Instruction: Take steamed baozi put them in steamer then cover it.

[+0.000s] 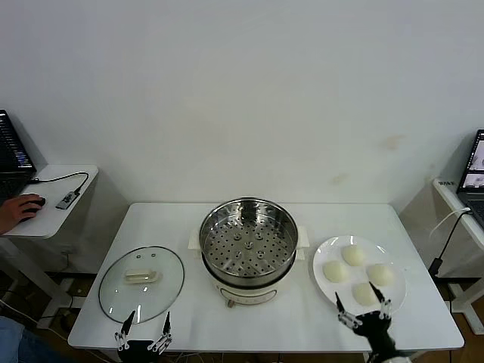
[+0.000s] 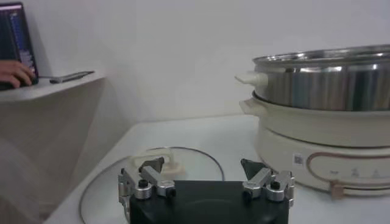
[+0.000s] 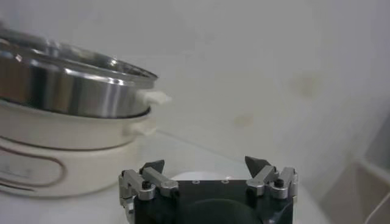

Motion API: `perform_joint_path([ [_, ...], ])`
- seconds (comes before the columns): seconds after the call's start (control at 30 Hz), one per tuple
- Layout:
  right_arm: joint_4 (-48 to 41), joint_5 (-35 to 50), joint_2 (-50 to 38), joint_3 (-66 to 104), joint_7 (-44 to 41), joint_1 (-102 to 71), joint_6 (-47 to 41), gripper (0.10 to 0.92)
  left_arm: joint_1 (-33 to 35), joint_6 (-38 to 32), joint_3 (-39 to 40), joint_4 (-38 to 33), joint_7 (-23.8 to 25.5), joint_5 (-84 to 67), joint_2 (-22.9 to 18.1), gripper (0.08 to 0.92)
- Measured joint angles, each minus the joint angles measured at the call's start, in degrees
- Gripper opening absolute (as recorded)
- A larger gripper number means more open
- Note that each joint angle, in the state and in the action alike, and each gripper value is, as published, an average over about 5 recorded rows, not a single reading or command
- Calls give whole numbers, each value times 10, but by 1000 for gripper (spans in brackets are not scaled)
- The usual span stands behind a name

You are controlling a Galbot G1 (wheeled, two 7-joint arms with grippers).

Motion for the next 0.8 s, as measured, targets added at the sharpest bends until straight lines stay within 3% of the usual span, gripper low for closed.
perform_joint_path([
  [0.4, -84, -42, -209, -51, -152, 168, -75, 823, -18, 17, -2, 1, -14, 48, 9, 823],
  [0.8, -225, -27, -336, -346, -363, 493, -106, 823, -22, 23, -11, -4, -21, 75, 10, 823],
])
